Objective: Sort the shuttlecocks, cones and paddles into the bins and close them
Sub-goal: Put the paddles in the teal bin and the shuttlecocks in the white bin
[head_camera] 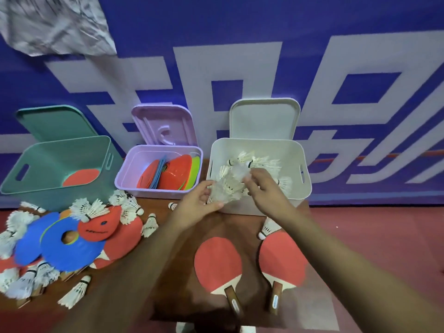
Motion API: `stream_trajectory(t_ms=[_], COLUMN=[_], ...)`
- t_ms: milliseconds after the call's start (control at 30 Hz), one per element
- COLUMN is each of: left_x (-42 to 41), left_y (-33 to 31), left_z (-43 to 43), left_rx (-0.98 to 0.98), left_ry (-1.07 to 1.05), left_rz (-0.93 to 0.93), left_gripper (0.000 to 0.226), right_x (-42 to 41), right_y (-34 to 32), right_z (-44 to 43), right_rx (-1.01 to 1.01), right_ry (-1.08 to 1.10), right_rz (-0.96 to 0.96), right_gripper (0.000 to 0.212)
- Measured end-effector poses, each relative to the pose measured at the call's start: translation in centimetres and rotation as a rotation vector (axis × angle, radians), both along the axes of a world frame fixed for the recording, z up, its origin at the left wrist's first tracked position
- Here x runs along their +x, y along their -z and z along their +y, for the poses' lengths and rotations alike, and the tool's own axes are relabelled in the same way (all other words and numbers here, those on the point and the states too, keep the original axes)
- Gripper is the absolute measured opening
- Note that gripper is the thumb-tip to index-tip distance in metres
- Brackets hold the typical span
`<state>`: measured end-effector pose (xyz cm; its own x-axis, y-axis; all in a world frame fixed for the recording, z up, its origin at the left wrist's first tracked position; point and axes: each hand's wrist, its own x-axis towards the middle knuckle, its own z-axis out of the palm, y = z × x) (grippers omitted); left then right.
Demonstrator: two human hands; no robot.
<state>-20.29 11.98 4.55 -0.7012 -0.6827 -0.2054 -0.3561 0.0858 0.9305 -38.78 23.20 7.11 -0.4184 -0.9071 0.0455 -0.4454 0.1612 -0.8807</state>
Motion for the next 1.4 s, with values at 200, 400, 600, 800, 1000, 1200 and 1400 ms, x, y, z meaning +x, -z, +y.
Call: stream_trajectory(t_ms=[200, 400, 600, 800, 1000, 1200, 1400], left_x=[-9.6, -16.2, -19.5, -20.7, -17.4, -8.4, 1.4], left_y=[-0.7, 0.1, 3.9, 6.2, 4.3, 4.6, 9.1], left_z=[0.7, 0.8, 0.2, 1.4, 1.0, 1.1, 3.2], left_rx=[-0.079, -0.069, 0.02, -0.196, -0.257, -0.139, -0.11], left_ry=[0.016, 0.214, 0.134, 0.051, 0.069, -0.142, -0.241], left_rz=[-0.107, -0.2, -0.267, -0.386, -0.217, -0.144, -0.365], left_gripper=[0.039, 0.041, 0.046, 0.024, 0.01, 0.013, 0.014], right_x=[-7.6, -13.3, -16.5, -16.9, -14.1, -5.6, 2.3], right_y=[-1.9, 0.5, 4.2, 7.5, 6.5, 4.2, 9.2], right_z=[1.2, 0.2, -1.7, -3.3, -0.5, 4.6, 7.0], right_rx=[0.113, 0.235, 0.353, 0.534, 0.327, 0.124, 0.321], right_ry=[0.138, 0.256, 0.209, 0.08, 0.17, 0.187, 0.092], right_rz=[-0.084, 0.109, 0.271, 0.414, 0.389, 0.162, 0.004], right_gripper=[0.036, 0.044, 0.038, 0.045, 0.049, 0.025, 0.013])
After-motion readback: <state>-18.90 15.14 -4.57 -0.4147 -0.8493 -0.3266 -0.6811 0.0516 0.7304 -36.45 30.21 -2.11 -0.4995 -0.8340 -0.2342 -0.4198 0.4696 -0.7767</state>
